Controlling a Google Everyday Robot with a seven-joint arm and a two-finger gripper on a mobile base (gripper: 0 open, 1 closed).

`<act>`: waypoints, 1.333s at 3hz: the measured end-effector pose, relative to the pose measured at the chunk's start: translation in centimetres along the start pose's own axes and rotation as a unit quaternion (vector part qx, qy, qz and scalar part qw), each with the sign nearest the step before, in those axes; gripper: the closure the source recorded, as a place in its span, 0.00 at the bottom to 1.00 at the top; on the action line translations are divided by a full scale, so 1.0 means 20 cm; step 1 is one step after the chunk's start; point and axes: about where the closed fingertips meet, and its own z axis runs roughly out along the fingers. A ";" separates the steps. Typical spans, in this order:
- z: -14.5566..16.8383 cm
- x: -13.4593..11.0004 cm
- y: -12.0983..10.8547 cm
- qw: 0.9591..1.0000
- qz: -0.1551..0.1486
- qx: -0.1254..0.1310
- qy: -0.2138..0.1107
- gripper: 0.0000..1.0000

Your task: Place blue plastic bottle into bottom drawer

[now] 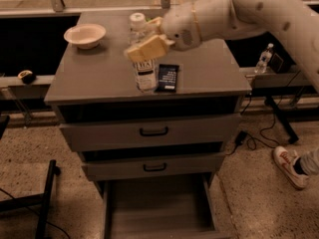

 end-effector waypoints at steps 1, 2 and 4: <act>-0.28 0.22 0.13 0.999 0.000 0.036 0.038 1.00; -0.35 0.32 0.16 0.998 0.013 0.044 0.048 1.00; -0.15 0.66 0.28 0.997 0.068 0.032 -0.015 1.00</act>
Offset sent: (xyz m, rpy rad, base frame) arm -0.0291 -0.0639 -0.0208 -0.0694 -0.0207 -0.0725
